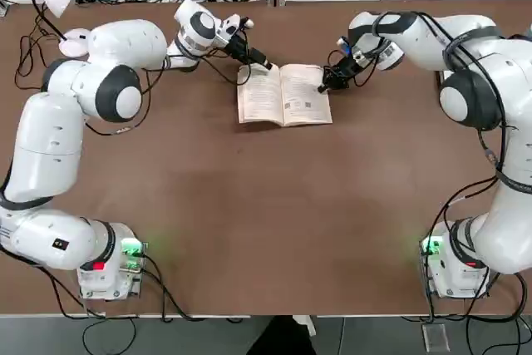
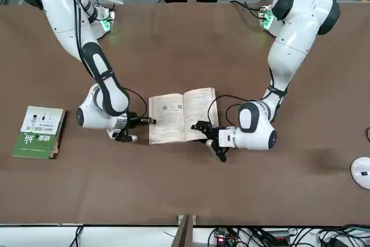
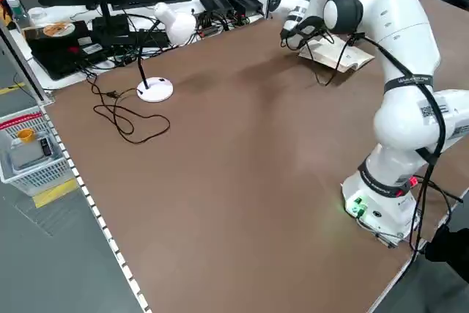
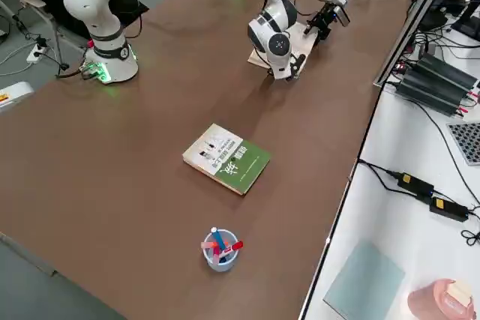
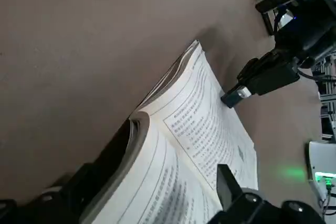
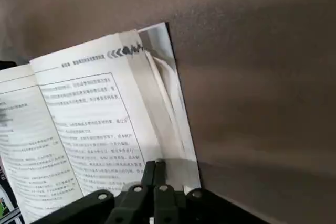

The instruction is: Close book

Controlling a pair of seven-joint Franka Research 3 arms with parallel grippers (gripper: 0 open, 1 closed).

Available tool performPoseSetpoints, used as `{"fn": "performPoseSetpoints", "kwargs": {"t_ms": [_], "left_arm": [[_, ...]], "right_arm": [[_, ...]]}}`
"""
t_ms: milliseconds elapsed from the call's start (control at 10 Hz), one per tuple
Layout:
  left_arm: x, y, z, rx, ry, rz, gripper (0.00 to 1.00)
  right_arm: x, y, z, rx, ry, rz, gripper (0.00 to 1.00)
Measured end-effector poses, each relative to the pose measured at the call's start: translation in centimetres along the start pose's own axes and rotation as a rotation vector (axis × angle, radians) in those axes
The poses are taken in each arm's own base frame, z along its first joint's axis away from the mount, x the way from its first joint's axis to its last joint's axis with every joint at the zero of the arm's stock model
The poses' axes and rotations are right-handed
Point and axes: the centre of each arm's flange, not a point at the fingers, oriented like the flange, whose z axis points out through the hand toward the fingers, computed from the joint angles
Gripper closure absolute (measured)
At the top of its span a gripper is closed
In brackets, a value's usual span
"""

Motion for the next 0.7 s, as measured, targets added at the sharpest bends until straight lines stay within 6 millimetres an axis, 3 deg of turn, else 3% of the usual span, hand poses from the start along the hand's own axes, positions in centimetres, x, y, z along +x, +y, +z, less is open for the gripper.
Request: {"fn": "performPoseSetpoints", "kwargs": {"t_ms": [700], "left_arm": [[0.6,1.2,-0.6,-0.025,-0.014,-0.087,0.0]], "right_arm": [[0.0,0.0,0.0,0.0,0.0,0.0,0.99]]}}
